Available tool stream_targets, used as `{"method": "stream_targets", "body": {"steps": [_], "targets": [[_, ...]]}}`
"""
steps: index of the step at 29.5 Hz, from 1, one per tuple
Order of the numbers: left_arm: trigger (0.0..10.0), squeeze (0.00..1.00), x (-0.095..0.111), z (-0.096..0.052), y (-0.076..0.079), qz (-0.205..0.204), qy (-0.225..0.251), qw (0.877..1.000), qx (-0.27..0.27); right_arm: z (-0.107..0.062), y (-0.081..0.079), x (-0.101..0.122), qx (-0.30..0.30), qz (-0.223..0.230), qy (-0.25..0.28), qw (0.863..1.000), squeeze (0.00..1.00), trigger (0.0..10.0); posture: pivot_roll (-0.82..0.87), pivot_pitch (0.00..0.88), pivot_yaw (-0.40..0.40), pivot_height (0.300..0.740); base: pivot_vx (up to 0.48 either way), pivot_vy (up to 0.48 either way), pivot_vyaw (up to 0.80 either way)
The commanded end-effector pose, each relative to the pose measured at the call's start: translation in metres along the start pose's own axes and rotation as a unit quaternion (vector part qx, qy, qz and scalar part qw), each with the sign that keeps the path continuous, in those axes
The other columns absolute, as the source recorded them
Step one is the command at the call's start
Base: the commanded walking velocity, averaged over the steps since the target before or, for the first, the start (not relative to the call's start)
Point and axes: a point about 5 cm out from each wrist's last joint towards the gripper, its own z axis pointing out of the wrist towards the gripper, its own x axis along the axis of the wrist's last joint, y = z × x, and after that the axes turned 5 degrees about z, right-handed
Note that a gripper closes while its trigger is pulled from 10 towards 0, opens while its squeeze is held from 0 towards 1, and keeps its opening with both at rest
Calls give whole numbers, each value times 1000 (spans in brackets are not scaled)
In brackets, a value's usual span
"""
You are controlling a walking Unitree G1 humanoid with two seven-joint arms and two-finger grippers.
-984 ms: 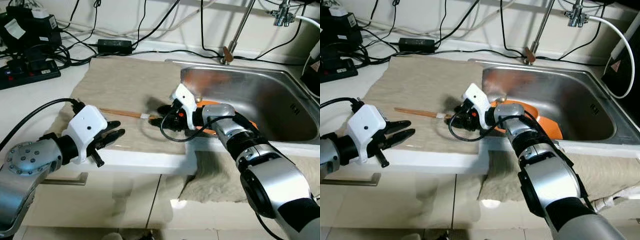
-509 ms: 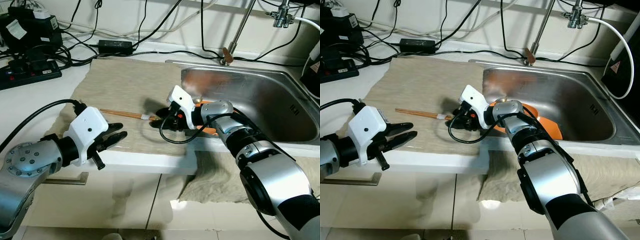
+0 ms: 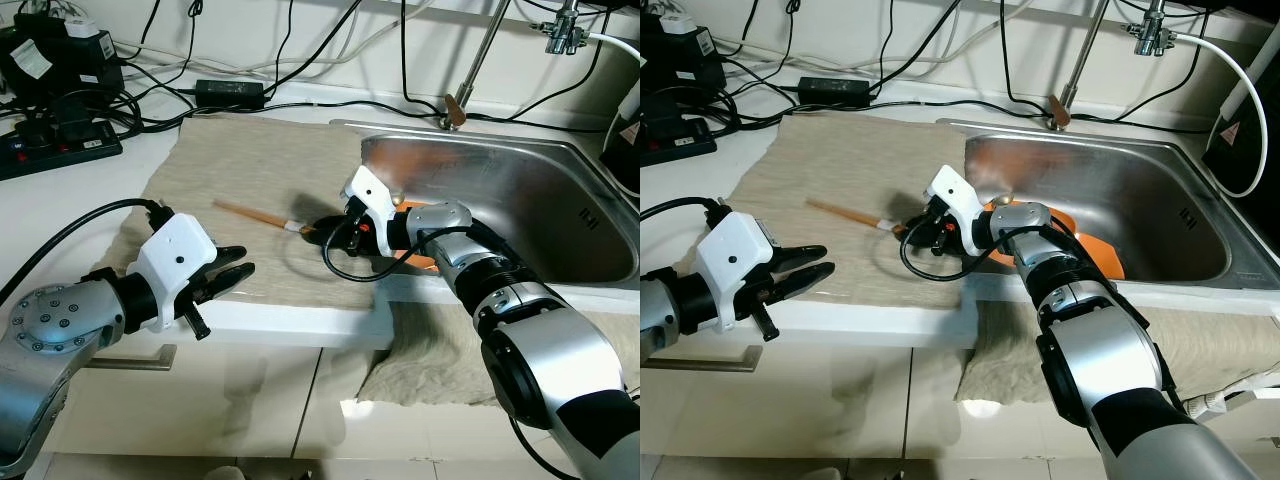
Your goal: Kitchen organization
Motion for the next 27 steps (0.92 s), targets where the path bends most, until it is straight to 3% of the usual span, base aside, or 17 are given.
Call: {"method": "stream_targets", "body": {"steps": [1,9,11,14,17,21,22,24,25,27], "targets": [[10000,0,3,2,3,5,5,1000,-10,-5,3,5,0,-6,10,1000,0,0,50,0,-116,740,0,0,0],[10000,0,2,2,3,4,6,1000,-12,-11,9,17,-19,23,76,997,0,0,45,0,-120,740,0,0,0],[10000,0,2,2,2,4,7,1000,-9,-16,14,26,-35,44,119,991,0,0,45,0,-121,740,0,0,0],[10000,0,4,4,1,2,15,1000,7,-32,29,42,-105,85,201,970,0,0,42,0,-124,740,0,0,0],[10000,0,6,6,1,1,20,1000,8,-40,35,44,-137,97,219,961,0,0,37,0,-119,740,0,0,0],[10000,0,5,10,4,2,23,1000,-4,-43,34,30,-136,75,178,972,0,0,28,0,-110,740,0,0,0],[10000,0,6,11,4,2,24,1000,-5,-41,32,28,-122,73,170,975,0,10000,28,0,-110,740,0,0,0],[10000,0,6,12,4,3,25,1000,-6,-39,30,26,-113,72,166,977,0,10000,26,0,-107,740,0,0,0],[10000,0,7,12,4,3,27,1000,-8,-35,27,25,-97,69,160,980,976,10000,25,0,-106,740,0,0,0],[10000,0,7,13,4,4,28,1000,-11,-31,24,23,-78,67,153,983,1000,10000,23,0,-102,740,0,0,0]]}}
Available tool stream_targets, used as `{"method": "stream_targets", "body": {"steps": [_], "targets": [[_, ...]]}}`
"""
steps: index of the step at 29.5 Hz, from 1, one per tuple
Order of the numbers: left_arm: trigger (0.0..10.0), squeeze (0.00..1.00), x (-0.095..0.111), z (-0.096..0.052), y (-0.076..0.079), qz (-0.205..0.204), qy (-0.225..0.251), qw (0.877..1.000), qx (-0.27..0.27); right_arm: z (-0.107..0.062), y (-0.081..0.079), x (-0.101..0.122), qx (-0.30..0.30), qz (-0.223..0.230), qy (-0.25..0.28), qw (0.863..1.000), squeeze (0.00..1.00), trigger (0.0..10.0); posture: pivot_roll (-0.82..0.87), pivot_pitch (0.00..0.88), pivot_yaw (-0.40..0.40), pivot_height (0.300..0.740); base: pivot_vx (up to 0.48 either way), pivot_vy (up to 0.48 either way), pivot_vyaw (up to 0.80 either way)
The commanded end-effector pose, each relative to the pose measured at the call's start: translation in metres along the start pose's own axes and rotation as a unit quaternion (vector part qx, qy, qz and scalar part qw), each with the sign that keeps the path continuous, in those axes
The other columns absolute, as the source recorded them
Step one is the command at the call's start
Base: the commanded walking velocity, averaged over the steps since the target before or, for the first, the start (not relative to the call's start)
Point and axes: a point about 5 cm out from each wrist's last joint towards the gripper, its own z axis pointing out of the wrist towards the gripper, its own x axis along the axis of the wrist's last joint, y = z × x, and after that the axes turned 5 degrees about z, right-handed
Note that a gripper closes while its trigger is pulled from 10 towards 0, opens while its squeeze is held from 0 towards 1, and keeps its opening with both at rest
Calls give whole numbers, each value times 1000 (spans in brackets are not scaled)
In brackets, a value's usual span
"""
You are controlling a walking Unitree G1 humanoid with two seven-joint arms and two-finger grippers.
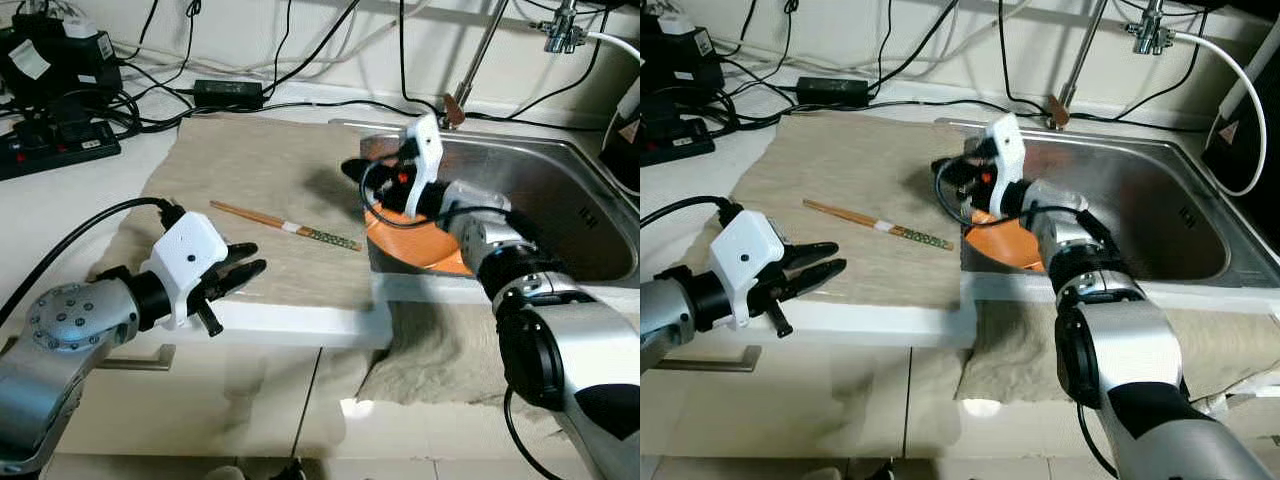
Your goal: Kitchen organization
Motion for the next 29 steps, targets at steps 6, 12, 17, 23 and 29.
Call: {"method": "stream_targets", "body": {"steps": [6,12,17,23,29], "targets": [[10000,0,0,11,0,2,-2,1000,6,18,-20,-16,52,-5,-40,998,1000,10000,25,0,-104,740,0,0,0],[10000,0,0,11,-1,1,-3,1000,7,25,-25,-28,44,-11,-74,996,1000,10000,28,0,-108,740,0,0,0],[10000,0,-1,7,-1,0,-7,1000,12,30,-31,-31,61,-15,-93,994,1000,10000,37,0,-126,740,0,0,0],[10000,0,-3,3,0,-2,-13,1000,15,33,-33,-33,66,-24,-107,992,1000,10000,40,0,-133,740,0,0,0],[10000,0,-3,2,-1,-1,-14,1000,15,37,-35,-36,47,-54,-139,988,996,10000,40,0,-130,740,0,0,0]]}}
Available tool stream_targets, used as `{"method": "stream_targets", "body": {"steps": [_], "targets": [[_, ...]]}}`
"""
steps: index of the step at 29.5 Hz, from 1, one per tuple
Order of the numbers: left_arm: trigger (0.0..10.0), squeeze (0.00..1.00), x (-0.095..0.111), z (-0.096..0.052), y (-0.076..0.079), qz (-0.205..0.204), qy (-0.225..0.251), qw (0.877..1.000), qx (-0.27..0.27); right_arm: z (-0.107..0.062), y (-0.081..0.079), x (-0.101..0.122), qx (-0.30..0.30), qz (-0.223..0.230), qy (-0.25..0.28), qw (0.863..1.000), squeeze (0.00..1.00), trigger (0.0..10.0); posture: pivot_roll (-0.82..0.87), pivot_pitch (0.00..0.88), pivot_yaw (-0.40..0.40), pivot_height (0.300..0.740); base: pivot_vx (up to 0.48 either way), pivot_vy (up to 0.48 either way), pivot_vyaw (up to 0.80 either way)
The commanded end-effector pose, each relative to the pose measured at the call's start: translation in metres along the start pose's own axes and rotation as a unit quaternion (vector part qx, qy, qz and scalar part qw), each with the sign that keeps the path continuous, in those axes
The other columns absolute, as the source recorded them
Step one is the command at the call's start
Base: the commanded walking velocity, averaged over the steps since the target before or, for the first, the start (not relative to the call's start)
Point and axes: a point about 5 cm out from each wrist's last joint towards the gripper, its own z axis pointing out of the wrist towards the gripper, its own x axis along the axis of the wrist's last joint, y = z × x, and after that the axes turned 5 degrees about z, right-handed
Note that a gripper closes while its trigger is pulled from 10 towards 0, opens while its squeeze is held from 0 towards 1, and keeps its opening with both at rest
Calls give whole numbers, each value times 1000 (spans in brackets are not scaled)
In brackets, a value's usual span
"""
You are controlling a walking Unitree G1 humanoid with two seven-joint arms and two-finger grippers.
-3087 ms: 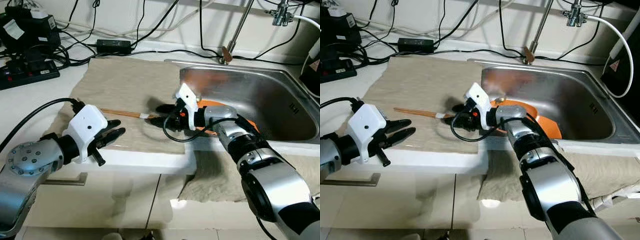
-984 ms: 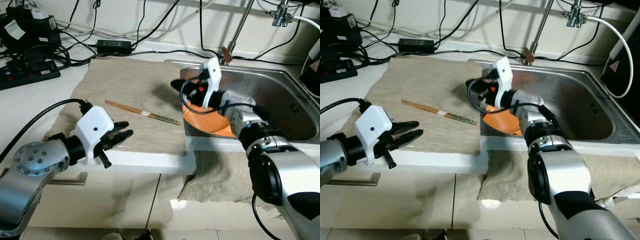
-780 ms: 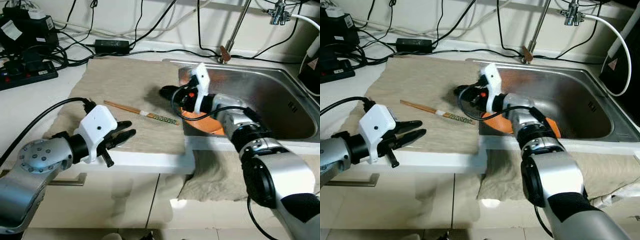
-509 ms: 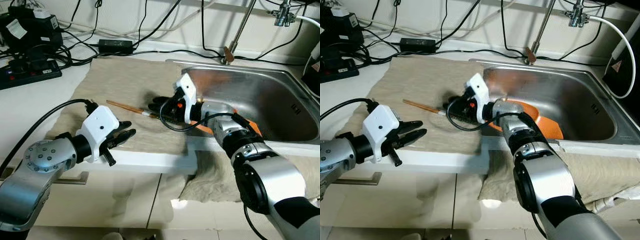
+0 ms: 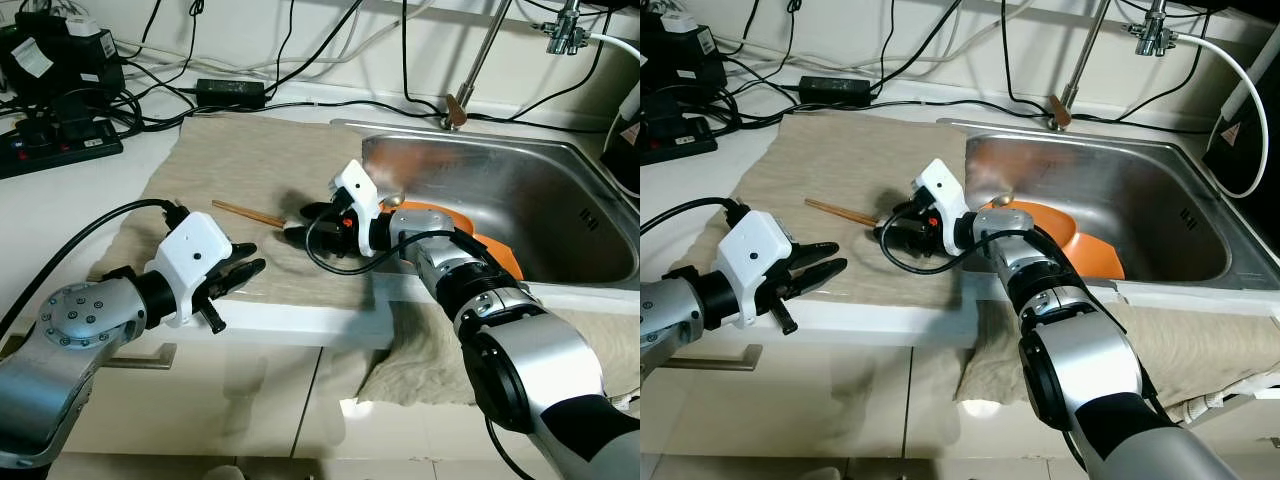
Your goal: Kitchen organization
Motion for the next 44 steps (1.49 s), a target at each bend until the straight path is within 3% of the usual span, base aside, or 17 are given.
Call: {"method": "stream_targets", "body": {"steps": [1,2,3,8,9,11,12,14,25,44], "targets": [[10000,0,3,-2,-1,6,0,1000,1,1,2,4,-14,-10,-15,1000,820,10000,40,0,-130,740,0,0,0],[10000,0,3,-2,-1,6,0,1000,1,1,2,4,-14,-10,-15,1000,820,10000,40,0,-130,740,0,0,0],[10000,0,3,-2,-1,6,0,1000,1,1,2,4,-17,-10,-18,1000,0,10000,39,0,-129,740,0,0,0],[10000,0,3,-3,0,6,-2,1000,-4,3,0,-3,-2,-1,-59,998,0,10000,38,0,-128,740,0,0,0],[10000,0,3,-3,0,6,-2,1000,-5,2,-2,-7,10,4,-78,997,0,9373,38,0,-128,740,0,0,0],[10000,0,3,-3,0,6,-2,1000,-5,2,-2,-8,12,2,-83,996,0,9373,38,0,-128,740,0,0,0],[10000,0,3,-3,0,6,-2,1000,-5,1,-1,-10,14,8,-90,996,0,4078,40,0,-130,740,0,0,0],[10000,0,2,-3,1,5,-4,1000,-6,0,0,-10,16,22,-90,996,0,0,40,0,-133,740,0,0,0],[10000,0,1,-3,3,3,-7,1000,-16,-4,4,-10,-3,38,-104,994,0,0,40,0,-136,740,0,0,0],[10000,0,1,-2,3,5,-6,1000,-16,-4,6,-6,-24,33,-70,997,0,0,37,0,-131,740,0,0,0]]}}
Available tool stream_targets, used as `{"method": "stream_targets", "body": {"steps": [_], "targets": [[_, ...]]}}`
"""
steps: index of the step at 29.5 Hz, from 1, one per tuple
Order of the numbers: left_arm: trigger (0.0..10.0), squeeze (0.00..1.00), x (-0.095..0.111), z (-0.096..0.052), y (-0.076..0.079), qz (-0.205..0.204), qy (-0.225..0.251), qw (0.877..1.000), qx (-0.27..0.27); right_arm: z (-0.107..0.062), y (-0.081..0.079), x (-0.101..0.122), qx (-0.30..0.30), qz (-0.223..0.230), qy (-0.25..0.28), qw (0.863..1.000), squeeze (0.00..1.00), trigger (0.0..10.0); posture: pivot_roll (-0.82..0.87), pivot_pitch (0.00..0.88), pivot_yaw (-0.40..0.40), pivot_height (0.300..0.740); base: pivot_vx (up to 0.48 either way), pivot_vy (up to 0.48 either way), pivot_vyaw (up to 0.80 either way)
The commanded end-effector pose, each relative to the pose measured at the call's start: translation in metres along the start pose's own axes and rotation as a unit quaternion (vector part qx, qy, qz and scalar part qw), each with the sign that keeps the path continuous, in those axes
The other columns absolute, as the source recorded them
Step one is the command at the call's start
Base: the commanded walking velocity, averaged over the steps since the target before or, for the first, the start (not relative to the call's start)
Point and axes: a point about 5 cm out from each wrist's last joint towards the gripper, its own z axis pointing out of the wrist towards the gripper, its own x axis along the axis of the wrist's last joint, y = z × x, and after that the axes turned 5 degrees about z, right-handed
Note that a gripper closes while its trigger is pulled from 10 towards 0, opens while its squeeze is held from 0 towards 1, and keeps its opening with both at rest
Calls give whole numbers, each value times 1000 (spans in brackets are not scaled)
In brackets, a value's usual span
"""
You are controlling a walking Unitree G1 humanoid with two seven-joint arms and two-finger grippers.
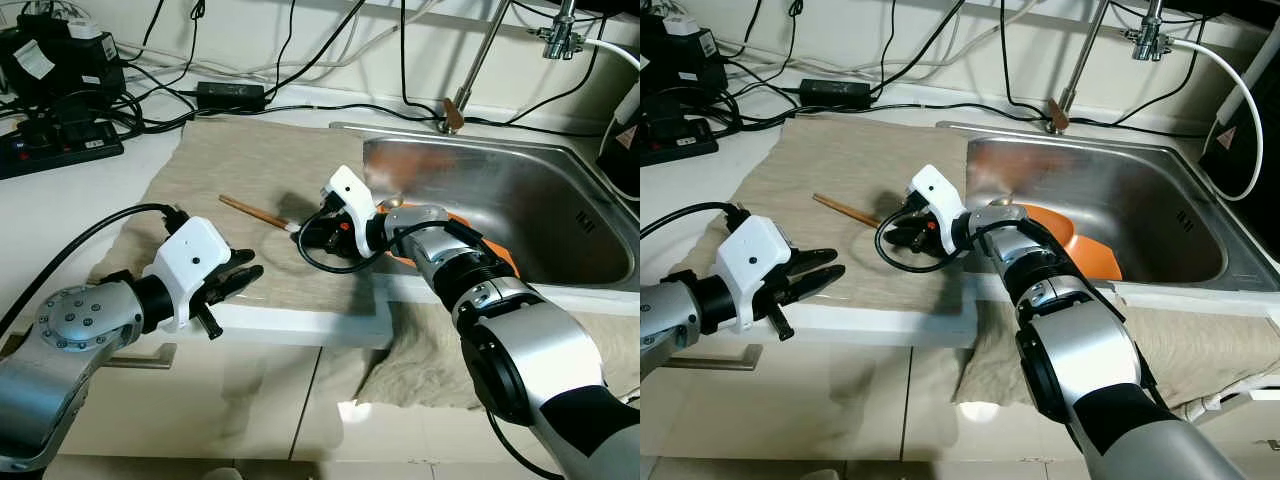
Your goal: Kitchen organization
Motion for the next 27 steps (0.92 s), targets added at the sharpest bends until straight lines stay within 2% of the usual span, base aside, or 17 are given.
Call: {"method": "stream_targets", "body": {"steps": [1,6,7,9,12,16,18,20,22,23,25,26,27], "targets": [[10000,0,4,1,1,8,5,1000,-5,-4,4,-6,-13,11,1,1000,0,0,37,0,-133,740,0,0,0],[10000,0,4,1,2,8,6,1000,-5,-6,6,7,-20,23,60,998,0,0,39,0,-138,740,0,0,0],[10000,0,4,1,3,7,6,1000,-5,-8,7,15,-20,33,97,995,0,0,40,0,-139,740,0,0,0],[10000,0,4,1,3,7,6,1000,-4,-10,8,18,-20,36,111,993,0,0,41,0,-141,740,0,0,0],[10000,0,4,1,4,7,7,1000,-4,-18,11,34,-7,62,182,981,0,0,40,0,-139,740,0,0,0],[10000,0,6,4,4,10,14,1000,-2,-41,26,56,-40,92,287,953,0,0,38,0,-137,740,0,0,0],[10000,0,6,4,3,11,15,1000,0,-44,28,57,-46,93,294,950,0,0,38,0,-137,740,0,0,0],[10000,0,11,8,-2,8,29,999,31,-57,39,53,-104,87,289,948,0,0,37,0,-138,740,0,0,0],[10000,0,19,16,-13,-13,51,994,91,-72,55,39,-190,70,252,946,0,0,37,0,-139,740,0,0,0],[10000,0,19,16,-13,-13,51,994,91,-72,55,39,-190,70,252,946,0,0,37,0,-139,740,0,0,0],[10000,0,26,22,-18,-34,68,990,122,-85,66,24,-259,66,215,939,0,0,35,0,-137,740,0,0,0],[10000,0,26,22,-18,-34,68,990,122,-85,66,24,-259,66,215,939,0,0,35,0,-137,740,0,0,0],[10000,0,33,27,-15,-39,86,989,114,-101,78,2,-342,67,161,924,0,0,31,0,-129,740,0,0,0]]}}
